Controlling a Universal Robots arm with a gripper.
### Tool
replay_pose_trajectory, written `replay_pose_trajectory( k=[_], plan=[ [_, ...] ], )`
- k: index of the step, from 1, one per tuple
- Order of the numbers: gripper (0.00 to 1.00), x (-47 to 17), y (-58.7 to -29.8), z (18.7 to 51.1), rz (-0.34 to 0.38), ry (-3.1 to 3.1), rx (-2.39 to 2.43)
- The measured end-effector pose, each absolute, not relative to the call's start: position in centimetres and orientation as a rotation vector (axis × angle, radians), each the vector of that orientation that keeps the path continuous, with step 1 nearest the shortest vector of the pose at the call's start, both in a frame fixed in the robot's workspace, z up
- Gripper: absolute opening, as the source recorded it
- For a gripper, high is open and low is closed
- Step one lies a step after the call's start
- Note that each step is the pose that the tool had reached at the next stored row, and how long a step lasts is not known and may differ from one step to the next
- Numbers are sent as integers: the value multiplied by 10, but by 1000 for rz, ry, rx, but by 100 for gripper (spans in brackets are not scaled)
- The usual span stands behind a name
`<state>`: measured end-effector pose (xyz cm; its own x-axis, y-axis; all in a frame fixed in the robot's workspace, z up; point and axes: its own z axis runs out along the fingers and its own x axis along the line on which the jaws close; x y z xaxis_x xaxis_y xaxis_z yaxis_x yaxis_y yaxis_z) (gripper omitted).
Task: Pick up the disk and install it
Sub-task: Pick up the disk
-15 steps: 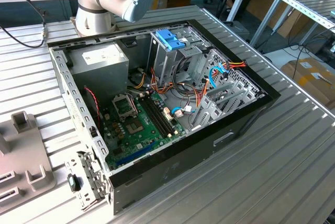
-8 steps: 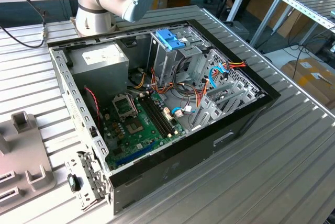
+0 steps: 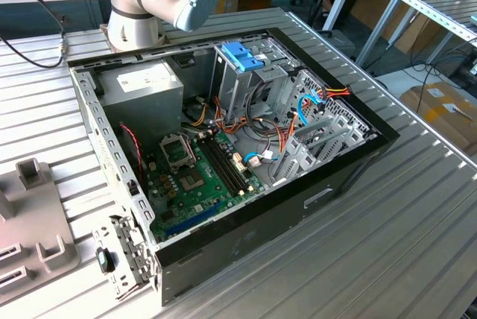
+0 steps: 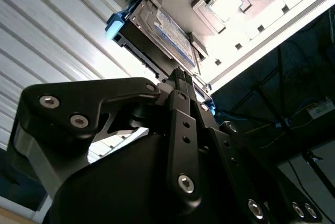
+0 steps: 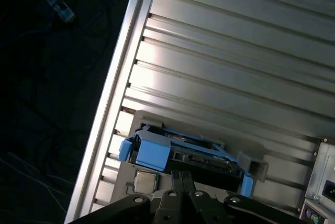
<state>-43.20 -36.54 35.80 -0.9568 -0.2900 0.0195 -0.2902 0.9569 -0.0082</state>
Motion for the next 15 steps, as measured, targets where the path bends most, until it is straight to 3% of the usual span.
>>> replay_pose_trajectory(
  k=[15],
  plan=[
    [11,-432,-365,358,20,-3035,742]
  ],
)
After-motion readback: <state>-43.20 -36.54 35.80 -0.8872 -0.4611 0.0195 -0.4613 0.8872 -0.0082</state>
